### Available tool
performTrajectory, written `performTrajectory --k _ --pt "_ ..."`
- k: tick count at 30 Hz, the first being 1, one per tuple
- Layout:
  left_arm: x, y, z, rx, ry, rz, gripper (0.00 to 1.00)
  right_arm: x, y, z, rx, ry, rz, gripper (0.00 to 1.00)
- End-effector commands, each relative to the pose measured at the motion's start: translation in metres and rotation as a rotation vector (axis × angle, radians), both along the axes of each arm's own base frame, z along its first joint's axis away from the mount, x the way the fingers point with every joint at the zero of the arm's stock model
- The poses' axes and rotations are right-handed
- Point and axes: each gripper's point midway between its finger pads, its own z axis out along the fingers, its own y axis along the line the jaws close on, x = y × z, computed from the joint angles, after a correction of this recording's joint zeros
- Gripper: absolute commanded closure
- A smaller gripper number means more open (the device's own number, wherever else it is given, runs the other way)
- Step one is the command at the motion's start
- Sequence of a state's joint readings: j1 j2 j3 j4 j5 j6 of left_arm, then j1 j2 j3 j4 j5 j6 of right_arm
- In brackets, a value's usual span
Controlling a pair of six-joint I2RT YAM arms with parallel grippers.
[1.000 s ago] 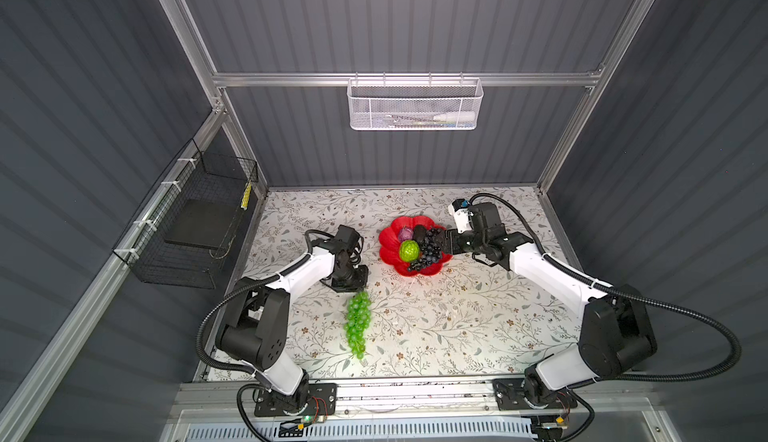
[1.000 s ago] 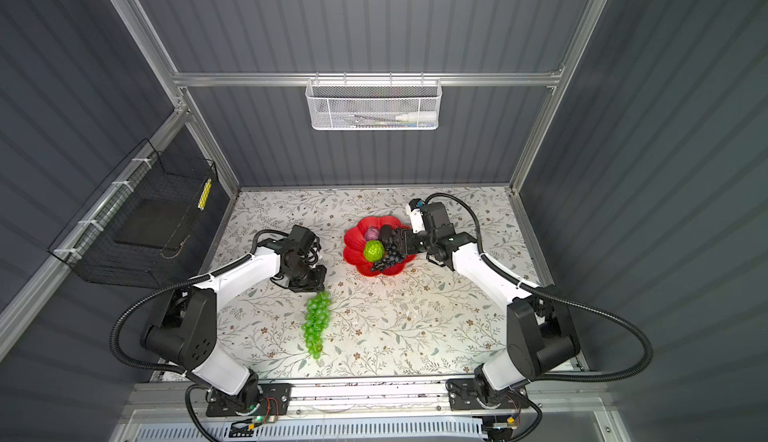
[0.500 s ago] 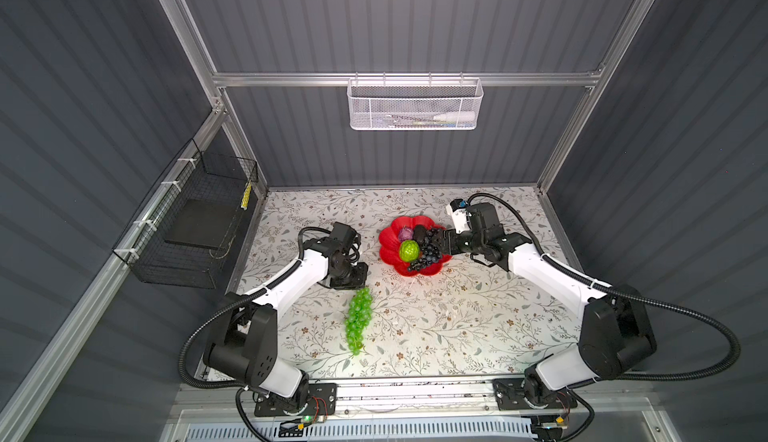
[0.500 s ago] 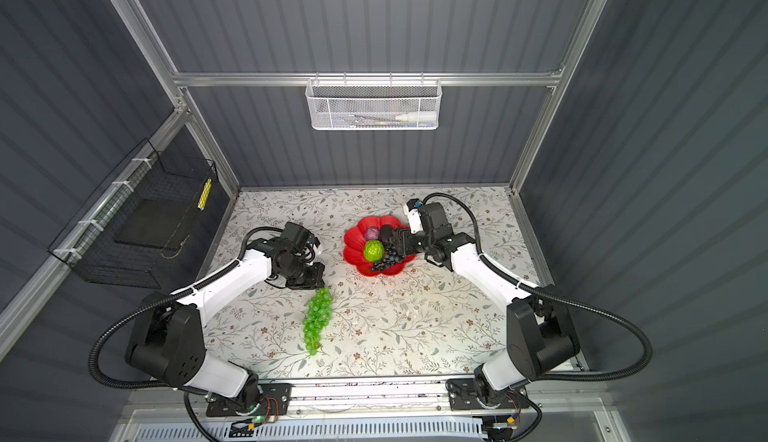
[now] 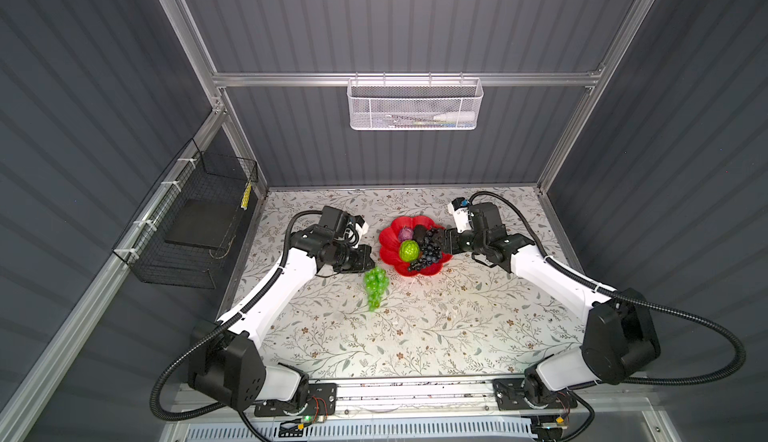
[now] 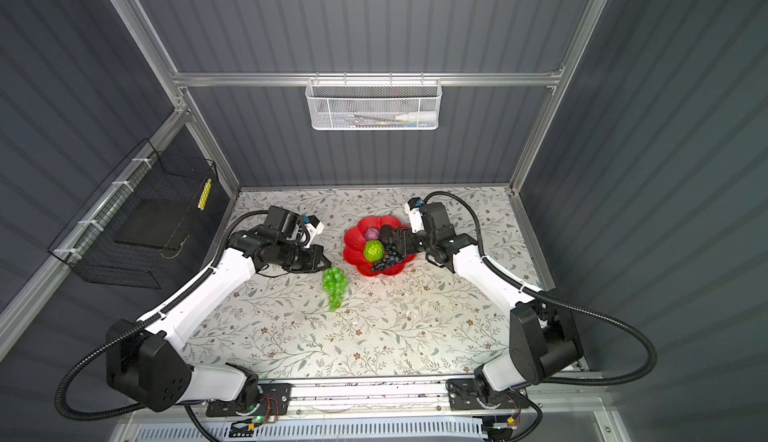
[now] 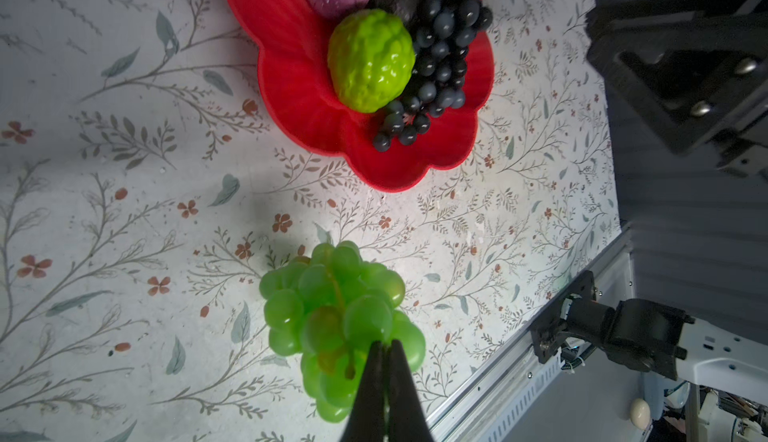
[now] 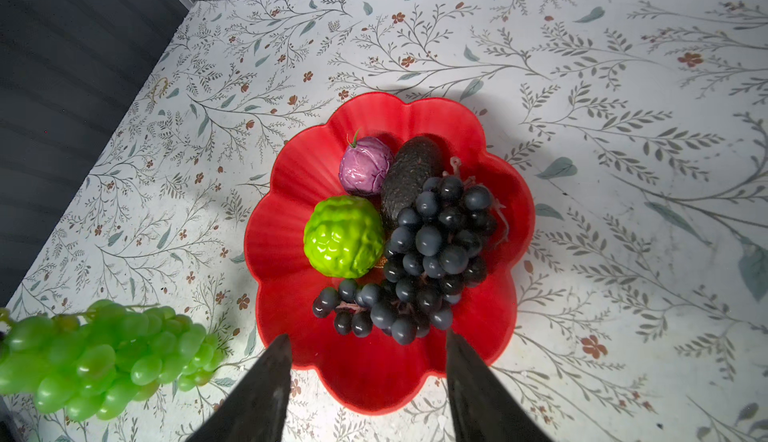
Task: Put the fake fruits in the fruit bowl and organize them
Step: 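Grasp the green grapes with the left gripper and lift them over the bowl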
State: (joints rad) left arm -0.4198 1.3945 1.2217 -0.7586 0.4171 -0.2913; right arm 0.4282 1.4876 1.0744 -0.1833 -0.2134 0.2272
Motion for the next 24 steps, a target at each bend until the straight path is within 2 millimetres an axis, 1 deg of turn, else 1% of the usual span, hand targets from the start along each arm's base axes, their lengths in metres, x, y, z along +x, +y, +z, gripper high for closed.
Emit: performTrajectory --k 1,4,5,6,10,14,17,20,24 --pt "0.009 -0.012 0.024 -0.058 -0.025 -0.029 1.0 0.002 0.004 0.012 0.013 -0.04 0.018 0.41" --pt "0.021 -0.028 0.044 -0.123 -0.045 -0.06 1.0 0.001 0.006 0.012 0.022 -0.034 0.021 0.41" --pt "0.025 -0.032 0.047 -0.139 -0.046 -0.067 1.0 0.001 0.005 0.013 0.024 -0.035 0.019 0.41" --pt "0.032 -0.037 0.061 -0.161 -0.076 -0.074 1.0 0.0 0.004 0.013 0.024 -0.036 0.017 0.41" --pt "0.042 -0.056 0.077 -0.206 -0.076 -0.115 1.0 -0.002 0.005 0.021 0.05 -0.045 0.019 0.41" --pt "0.047 -0.08 0.092 -0.222 -0.108 -0.167 1.0 -0.001 0.005 0.028 0.06 -0.058 0.02 0.41" --pt "0.048 -0.099 0.099 -0.229 -0.122 -0.206 1.0 -0.001 0.002 0.03 0.057 -0.063 0.015 0.41" --pt "0.053 -0.117 0.098 -0.238 -0.133 -0.232 1.0 -0.003 -0.003 0.032 0.052 -0.074 -0.003 0.42" --pt "0.064 -0.133 0.092 -0.262 -0.138 -0.235 1.0 -0.006 -0.016 0.037 0.046 -0.101 -0.038 0.42"
